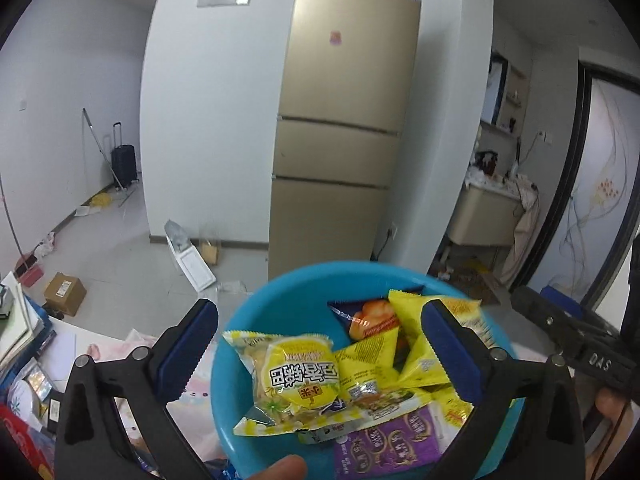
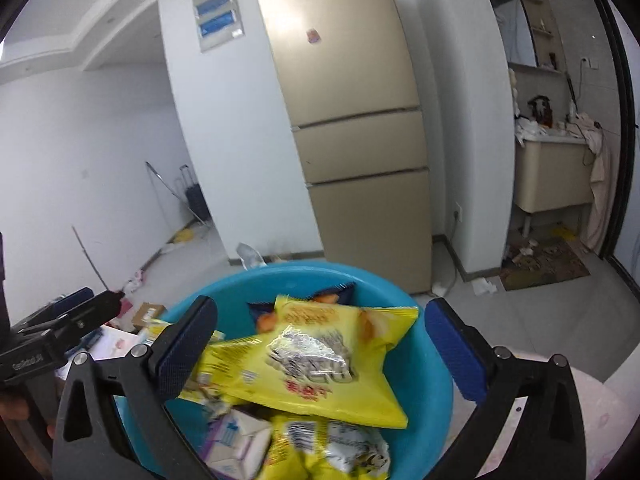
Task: Organize snacks
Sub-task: 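Move both tools back toward the remaining snacks on the table, then grasp the blue biscuit pack with the left tool while the right tool grasps the red chip bag, then carry the blue pack over the basin and open the left tool while the right tool holds the red bag, then lower the red chip bag into the basin and open the right tool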
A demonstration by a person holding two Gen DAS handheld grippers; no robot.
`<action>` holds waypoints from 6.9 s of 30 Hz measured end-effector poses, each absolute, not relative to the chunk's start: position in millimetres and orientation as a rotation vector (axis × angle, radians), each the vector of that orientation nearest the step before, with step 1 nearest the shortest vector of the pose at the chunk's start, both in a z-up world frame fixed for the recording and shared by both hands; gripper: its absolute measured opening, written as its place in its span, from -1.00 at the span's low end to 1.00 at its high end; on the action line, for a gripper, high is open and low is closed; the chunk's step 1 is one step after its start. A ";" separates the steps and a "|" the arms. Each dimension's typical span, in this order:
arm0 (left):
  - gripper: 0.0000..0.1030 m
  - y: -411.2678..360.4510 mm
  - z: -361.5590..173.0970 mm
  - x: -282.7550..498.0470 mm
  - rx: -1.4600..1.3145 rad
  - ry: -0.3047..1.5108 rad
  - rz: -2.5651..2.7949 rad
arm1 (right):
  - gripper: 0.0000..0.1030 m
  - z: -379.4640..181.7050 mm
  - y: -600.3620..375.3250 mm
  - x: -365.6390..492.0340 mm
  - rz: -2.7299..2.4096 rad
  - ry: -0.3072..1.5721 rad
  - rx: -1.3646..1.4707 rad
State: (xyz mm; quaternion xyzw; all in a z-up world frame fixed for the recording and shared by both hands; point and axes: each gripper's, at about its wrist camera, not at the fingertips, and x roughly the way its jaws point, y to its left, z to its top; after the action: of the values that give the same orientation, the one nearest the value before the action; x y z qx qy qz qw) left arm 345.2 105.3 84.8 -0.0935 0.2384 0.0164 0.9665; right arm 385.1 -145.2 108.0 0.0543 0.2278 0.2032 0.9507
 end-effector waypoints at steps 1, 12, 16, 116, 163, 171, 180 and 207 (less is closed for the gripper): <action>1.00 106.5 89.8 340.3 -0.196 0.472 0.031 | 1.00 112.8 -144.7 379.9 0.418 0.449 0.109; 1.00 113.7 148.9 277.3 -0.212 0.352 0.026 | 1.00 175.9 -141.1 298.4 0.501 0.235 0.062; 1.00 112.0 171.2 249.0 -0.213 0.289 -0.025 | 1.00 195.7 -144.2 273.4 0.539 0.172 0.067; 0.52 142.8 -64.3 240.6 -0.148 0.754 0.249 | 1.00 -0.1 -277.4 257.3 0.086 0.710 0.206; 0.50 86.3 92.2 227.5 -0.191 0.463 0.077 | 0.58 -5.5 -289.0 256.4 0.221 0.673 0.338; 0.50 47.7 98.0 334.7 -0.202 0.578 0.039 | 0.59 -8.0 -293.3 257.6 0.273 0.694 0.420; 0.52 70.9 58.4 419.6 -0.358 0.698 0.090 | 0.59 -9.2 -287.0 253.6 0.338 0.710 0.498; 1.00 121.1 123.1 213.8 -0.186 0.346 0.077 | 0.59 33.5 -231.6 217.4 0.354 0.457 0.170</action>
State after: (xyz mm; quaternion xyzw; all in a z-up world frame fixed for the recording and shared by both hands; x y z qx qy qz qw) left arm 213.8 121.1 123.1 -0.0925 0.1719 0.0384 0.9800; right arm 217.4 -231.6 33.5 0.0837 0.2251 0.1741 0.9550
